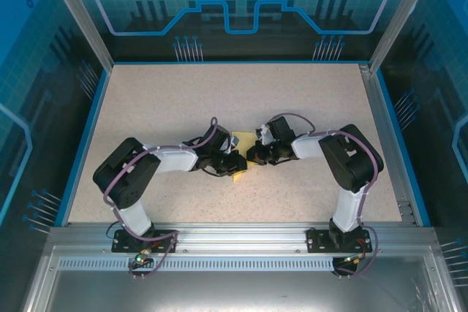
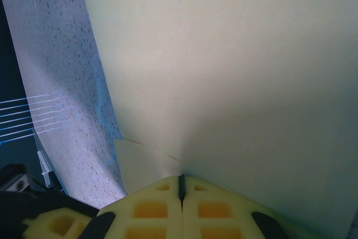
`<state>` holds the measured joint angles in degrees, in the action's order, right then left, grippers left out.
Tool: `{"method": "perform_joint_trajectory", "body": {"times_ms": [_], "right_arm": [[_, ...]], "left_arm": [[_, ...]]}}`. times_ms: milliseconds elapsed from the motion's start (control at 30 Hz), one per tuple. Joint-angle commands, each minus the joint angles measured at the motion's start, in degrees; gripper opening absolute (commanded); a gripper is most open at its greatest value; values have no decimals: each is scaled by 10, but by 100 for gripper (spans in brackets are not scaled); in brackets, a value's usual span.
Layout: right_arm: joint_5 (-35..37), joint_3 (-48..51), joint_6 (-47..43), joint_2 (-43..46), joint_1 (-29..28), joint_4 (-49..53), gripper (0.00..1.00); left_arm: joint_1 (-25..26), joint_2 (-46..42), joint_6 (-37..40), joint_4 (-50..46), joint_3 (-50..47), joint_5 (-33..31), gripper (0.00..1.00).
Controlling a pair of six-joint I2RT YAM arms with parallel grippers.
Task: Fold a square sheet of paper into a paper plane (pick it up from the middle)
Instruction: Third fold the triangle at the center of the table.
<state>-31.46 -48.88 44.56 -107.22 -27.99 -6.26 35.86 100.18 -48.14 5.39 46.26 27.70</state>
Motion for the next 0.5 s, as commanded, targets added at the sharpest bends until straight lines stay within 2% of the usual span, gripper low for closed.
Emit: {"method": "perform_joint_trajectory", "body": {"times_ms": [0,267,467], "right_arm": [[42,-1,-4,-17,-4,41,0],[50,-2,-11,-17,-4,54,0],[55,-3,-14,-18,-3,61,0]], "left_arm": [[3,16,-10,10,-8,17,16],[1,13,-5,-26,-38,-11,15],[1,-3,-16,-19,-78,-16,15]]}}
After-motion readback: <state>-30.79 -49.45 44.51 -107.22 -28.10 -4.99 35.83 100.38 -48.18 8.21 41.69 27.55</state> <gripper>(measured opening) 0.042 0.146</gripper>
